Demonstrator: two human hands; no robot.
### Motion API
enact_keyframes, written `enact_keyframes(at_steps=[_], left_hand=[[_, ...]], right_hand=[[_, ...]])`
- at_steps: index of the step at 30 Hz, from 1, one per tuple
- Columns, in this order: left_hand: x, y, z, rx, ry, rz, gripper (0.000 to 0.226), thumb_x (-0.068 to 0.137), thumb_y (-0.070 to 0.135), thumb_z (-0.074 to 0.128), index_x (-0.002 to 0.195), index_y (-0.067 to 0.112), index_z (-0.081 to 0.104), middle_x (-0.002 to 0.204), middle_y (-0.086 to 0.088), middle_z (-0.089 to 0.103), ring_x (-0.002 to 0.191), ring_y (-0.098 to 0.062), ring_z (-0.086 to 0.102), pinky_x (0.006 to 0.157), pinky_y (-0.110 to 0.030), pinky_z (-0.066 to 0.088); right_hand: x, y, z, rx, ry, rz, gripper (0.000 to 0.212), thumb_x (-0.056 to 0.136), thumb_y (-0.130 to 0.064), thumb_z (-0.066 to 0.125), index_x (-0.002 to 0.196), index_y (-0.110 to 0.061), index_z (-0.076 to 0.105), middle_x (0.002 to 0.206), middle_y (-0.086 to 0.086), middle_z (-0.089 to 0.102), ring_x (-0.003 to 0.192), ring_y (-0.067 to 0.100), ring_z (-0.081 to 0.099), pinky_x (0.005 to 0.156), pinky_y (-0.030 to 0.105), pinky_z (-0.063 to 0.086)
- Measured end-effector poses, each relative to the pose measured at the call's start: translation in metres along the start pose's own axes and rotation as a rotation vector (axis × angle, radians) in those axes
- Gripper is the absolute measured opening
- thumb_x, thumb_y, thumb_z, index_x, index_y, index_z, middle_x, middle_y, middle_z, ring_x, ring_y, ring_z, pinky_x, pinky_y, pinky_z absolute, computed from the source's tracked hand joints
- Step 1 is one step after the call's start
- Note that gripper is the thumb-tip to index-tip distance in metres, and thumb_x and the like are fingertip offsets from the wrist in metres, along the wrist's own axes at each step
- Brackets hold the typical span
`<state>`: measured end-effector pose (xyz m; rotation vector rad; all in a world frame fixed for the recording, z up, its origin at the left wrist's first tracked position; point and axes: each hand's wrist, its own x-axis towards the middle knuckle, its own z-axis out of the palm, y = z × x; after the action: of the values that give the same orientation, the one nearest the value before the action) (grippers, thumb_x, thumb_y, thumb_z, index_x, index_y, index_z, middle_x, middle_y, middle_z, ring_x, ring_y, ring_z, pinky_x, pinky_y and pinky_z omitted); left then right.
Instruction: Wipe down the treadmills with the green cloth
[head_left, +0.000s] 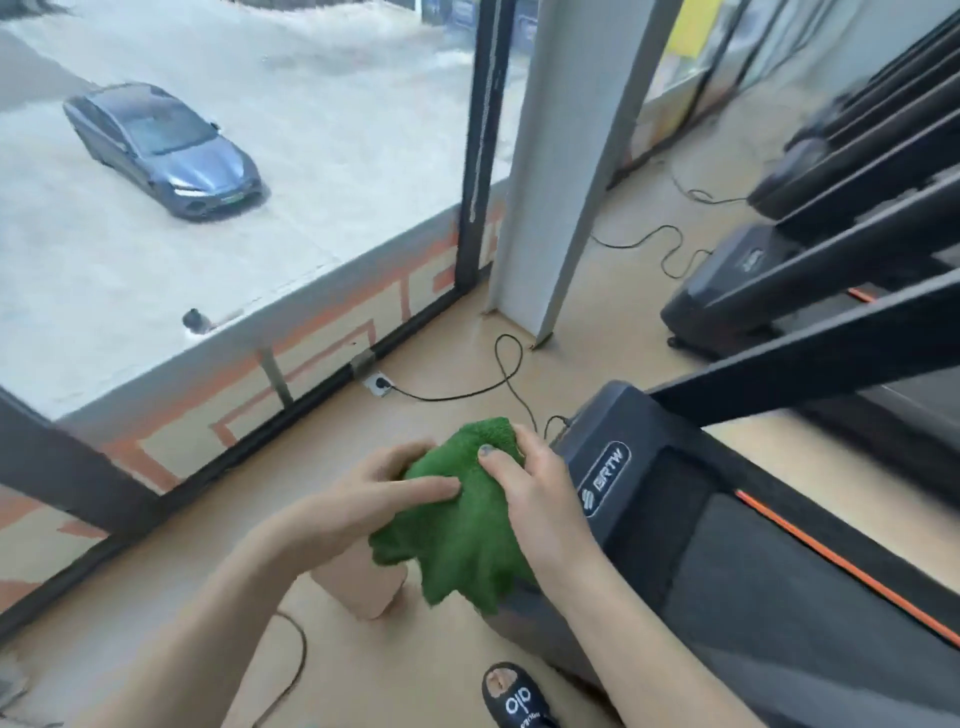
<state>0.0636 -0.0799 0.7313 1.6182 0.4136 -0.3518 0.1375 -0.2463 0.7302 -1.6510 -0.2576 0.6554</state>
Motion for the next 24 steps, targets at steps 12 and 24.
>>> enact_keyframes(at_steps=[12,24], left_hand=[[-0.052,0.188,0.214,0.270,-0.271,0.442,0.041,0.078,0.044,0.071,0.111,0.024,0.058,0.096,0.000,0.075,0.087,-0.020,0.075,0.076,-0.045,0.063],[-0.054,0.228,0.429,0.663,0.078,0.920,0.036,0.096,0.029,0.063,0.124,0.032,0.041,0.120,0.013,0.053,0.100,-0.006,0.056,0.073,-0.018,0.044]], right_hand=[[-0.204,-0.104,-0.176,-0.289,0.685,-0.403,0.009,0.102,-0.025,0.052,0.094,-0.026,0.056,0.078,-0.009,0.063,0.076,0.007,0.060,0.065,0.023,0.046],[-0.326,-0.089,-0.360,-0.612,0.974,-0.306,0.017,0.101,-0.023,0.055,0.116,-0.016,0.056,0.094,-0.003,0.064,0.081,0.007,0.060,0.074,0.026,0.050]])
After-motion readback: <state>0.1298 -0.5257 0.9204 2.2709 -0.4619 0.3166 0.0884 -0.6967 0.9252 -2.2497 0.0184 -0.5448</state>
